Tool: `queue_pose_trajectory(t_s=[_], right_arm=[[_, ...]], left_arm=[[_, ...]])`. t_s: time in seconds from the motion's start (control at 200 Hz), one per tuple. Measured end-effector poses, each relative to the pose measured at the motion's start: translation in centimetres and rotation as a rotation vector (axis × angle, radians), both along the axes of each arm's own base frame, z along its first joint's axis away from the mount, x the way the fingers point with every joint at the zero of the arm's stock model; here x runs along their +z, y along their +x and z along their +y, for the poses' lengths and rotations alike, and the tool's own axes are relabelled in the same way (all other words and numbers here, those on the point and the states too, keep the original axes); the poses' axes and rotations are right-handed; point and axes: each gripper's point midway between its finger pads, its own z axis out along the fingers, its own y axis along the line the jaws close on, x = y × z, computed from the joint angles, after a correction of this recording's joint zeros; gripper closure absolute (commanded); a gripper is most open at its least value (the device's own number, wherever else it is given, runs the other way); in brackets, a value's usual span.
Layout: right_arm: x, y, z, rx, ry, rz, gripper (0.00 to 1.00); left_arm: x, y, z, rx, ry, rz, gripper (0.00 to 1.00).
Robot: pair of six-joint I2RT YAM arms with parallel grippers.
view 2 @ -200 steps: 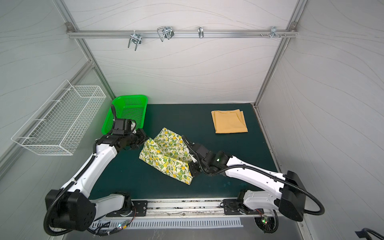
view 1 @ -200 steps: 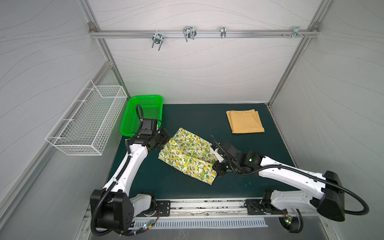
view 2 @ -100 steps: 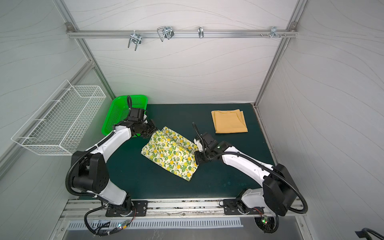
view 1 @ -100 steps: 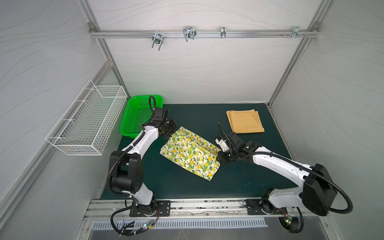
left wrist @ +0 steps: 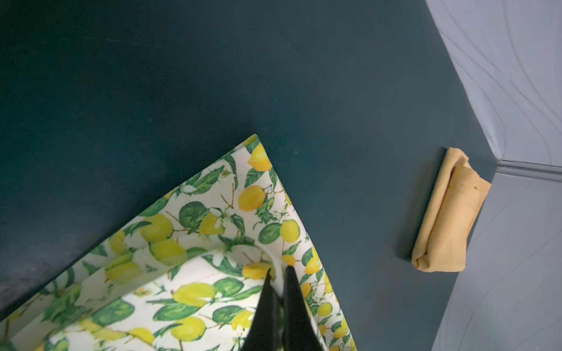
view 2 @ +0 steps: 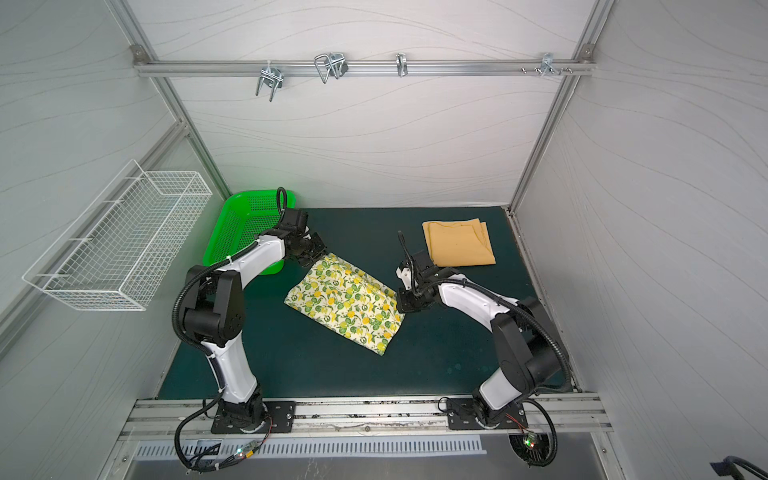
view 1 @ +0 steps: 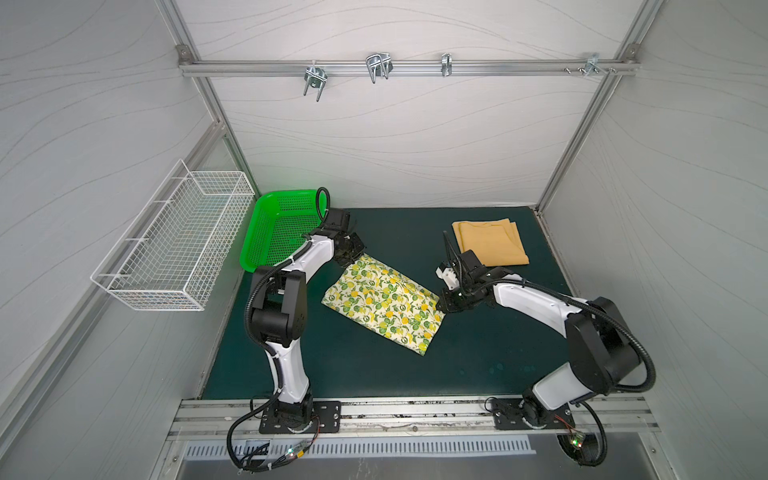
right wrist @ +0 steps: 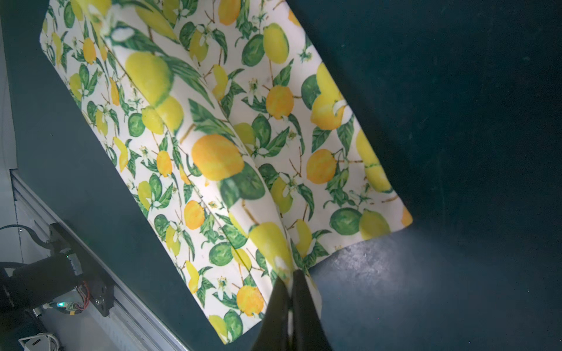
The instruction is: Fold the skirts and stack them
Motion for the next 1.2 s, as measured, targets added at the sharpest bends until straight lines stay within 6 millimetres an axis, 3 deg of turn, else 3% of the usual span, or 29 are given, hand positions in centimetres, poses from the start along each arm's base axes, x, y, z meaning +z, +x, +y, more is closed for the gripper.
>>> queue_pose_trajectory(t_s=[0.225,0.47,0.66,0.775,1.201], right_arm=[[-1.3,1.0,0.0,-0.002,-0.002,0.022,0.94],[-2.0,2.1,-0.2,-0.016,0.004,0.031,0.94],[-2.1,2.7,0.0,-0.020,0.008,0.029,0.93],[-2.6,2.8,-0.1,-0.020,0.005,0.035,0.93],[-2.5,3.6,-0.2,-0.029,0.009,0.026,0.91]], left_arm=[[-1.9,0.3,0.1,0.006,0.017,0.035,1.00],[-1.8,1.5,0.1,0.010,0.023,0.025,0.93],[-1.4,1.9,0.1,0.009,0.027,0.012,0.64],[-1.5,1.9,0.2,0.014,0.029,0.014,0.54],[-1.2,1.5,0.3,0.011,0.032,0.013,0.51]])
